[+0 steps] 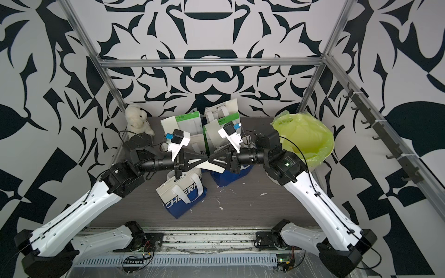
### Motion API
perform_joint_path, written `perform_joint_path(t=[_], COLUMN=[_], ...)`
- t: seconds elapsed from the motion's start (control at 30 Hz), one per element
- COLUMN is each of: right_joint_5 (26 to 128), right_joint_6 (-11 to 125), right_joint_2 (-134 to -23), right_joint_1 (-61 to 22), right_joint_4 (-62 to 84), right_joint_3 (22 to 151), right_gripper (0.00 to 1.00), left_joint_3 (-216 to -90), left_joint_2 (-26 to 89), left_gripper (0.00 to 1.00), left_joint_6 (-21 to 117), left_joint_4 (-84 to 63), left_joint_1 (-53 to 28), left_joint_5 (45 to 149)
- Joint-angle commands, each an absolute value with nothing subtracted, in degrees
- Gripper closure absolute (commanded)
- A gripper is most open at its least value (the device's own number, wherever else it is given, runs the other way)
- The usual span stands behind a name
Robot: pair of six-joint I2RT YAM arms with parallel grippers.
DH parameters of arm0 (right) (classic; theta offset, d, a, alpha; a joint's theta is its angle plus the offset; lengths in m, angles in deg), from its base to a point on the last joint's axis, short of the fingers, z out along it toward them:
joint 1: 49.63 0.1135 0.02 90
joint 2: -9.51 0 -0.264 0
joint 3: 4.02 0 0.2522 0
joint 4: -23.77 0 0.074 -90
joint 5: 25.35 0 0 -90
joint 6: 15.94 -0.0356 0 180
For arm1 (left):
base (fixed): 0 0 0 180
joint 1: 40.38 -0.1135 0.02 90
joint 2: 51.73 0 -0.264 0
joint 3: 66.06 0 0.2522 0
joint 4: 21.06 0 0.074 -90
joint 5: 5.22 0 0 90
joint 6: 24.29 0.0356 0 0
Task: Shred takeout receipts and throw away
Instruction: Shred the takeout receipt.
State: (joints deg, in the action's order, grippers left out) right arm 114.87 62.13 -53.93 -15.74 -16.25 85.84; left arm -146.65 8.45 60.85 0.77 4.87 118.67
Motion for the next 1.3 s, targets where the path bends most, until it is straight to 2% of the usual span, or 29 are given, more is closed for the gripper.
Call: perform_joint_path(t=[0.0, 0.23, 0.57, 0.73, 1.0, 1.17, 1.27], right_joint_5=[114.5, 105.8, 103.0, 99.5, 86.7, 76.7, 73.8], right_joint_6=[61.8, 57.2, 51.8, 52.6, 55.9, 58.5, 58.5], right_joint_2=[-53.7, -54.9, -59.2, -62.2, -65.9, -67.8, -68.4], right_joint_1=[-15.5, -15.5, -15.6, -15.5, -16.2, -19.6, -26.4], right_joint_4=[-14.2, -14.9, -15.2, -20.0, -28.4, -35.4, -39.1], right_joint_3=[86.6, 86.6, 86.7, 88.1, 90.3, 98.1, 104.6], right_gripper=[1.0, 1.0, 1.0, 1.0, 1.0, 1.0, 1.0], left_joint_3=[-146.0, -143.5, -141.1, -141.0, -143.5, -146.2, -147.9], left_joint_2=[8.1, 6.2, 4.7, 3.2, -2.2, -2.9, -1.3], left_gripper=[1.0, 1.0, 1.0, 1.0, 1.0, 1.0, 1.0], left_joint_6=[60.4, 60.5, 59.4, 59.3, 59.7, 60.9, 61.5], left_joint_4=[-0.4, -4.8, -9.9, -11.0, -9.9, -5.6, -1.5], left_joint_1=[5.0, 5.0, 5.0, 5.0, 5.0, 4.9, 5.0], left_joint_5=[119.5, 119.2, 119.3, 117.8, 111.4, 108.6, 107.4])
